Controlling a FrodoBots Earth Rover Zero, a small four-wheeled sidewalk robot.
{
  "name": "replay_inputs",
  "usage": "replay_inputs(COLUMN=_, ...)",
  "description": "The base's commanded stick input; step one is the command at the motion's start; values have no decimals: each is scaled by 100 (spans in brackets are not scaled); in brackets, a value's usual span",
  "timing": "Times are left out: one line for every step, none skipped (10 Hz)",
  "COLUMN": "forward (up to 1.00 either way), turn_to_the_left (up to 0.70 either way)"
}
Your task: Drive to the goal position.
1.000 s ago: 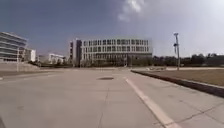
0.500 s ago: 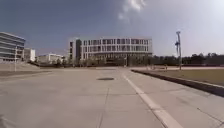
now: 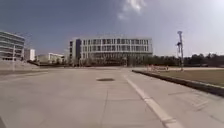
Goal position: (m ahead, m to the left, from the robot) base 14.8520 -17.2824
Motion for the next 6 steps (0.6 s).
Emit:
replay_inputs(forward=70, turn_to_the_left=0)
replay_inputs(forward=70, turn_to_the_left=0)
replay_inputs(forward=70, turn_to_the_left=0)
replay_inputs(forward=70, turn_to_the_left=0)
replay_inputs(forward=70, turn_to_the_left=0)
replay_inputs(forward=70, turn_to_the_left=0)
